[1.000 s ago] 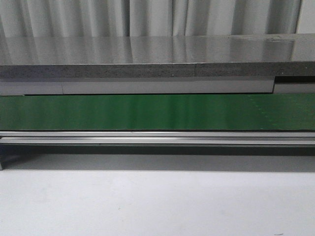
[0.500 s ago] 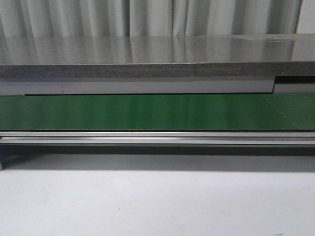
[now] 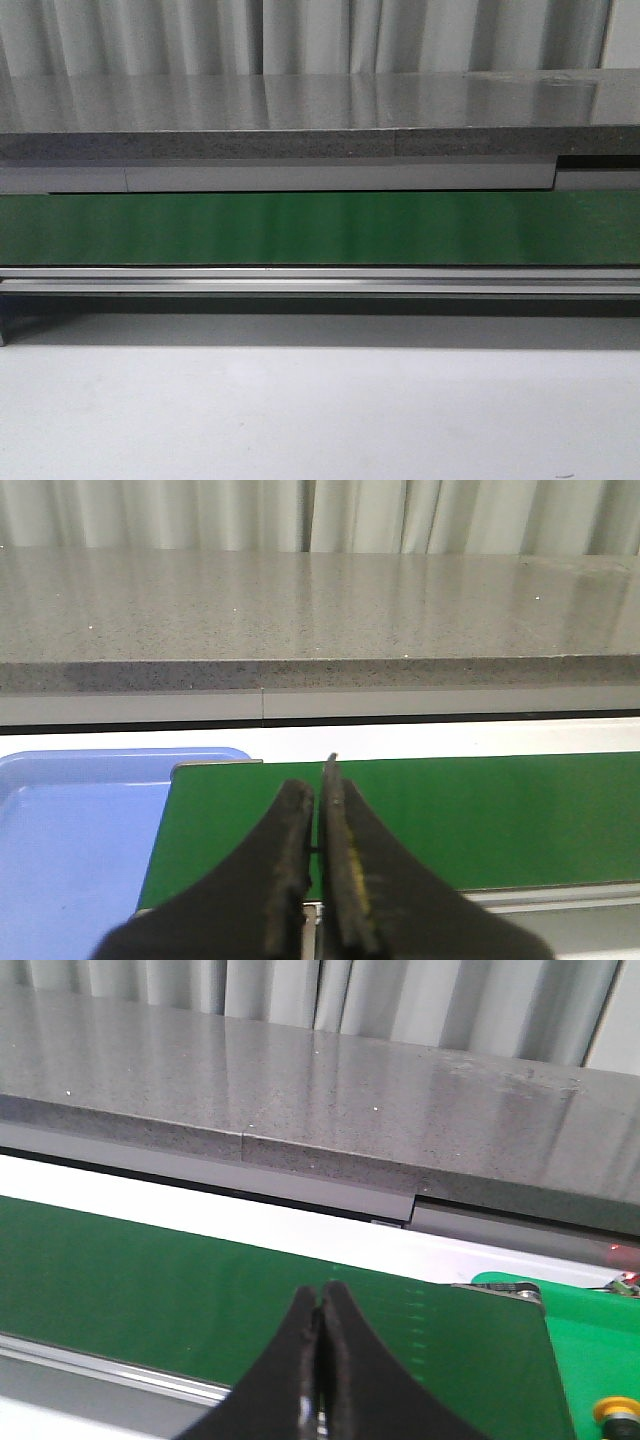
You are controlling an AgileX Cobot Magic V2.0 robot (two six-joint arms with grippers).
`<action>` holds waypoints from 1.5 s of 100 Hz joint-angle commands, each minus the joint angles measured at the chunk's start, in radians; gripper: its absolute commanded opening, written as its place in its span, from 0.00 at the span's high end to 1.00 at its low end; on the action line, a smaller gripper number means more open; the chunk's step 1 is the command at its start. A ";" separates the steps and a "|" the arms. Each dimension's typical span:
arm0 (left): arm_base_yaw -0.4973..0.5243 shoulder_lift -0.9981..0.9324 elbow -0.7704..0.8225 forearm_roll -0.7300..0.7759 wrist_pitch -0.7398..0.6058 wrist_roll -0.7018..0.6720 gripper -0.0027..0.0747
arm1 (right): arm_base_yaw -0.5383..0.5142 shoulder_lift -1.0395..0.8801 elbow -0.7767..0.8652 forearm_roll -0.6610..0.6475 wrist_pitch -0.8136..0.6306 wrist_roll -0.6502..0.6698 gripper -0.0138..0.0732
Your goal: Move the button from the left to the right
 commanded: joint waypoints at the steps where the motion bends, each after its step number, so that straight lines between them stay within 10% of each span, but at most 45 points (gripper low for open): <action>1: -0.006 0.007 -0.028 -0.011 -0.080 -0.001 0.96 | 0.002 0.007 -0.026 -0.080 -0.080 0.023 0.98; 40: -0.006 0.007 -0.028 -0.011 -0.080 -0.001 0.96 | 0.046 0.005 0.120 -0.625 -0.211 0.617 0.98; 150: -0.006 0.007 -0.027 -0.011 -0.080 -0.001 0.96 | -0.026 -0.274 0.363 -0.580 -0.252 0.626 0.98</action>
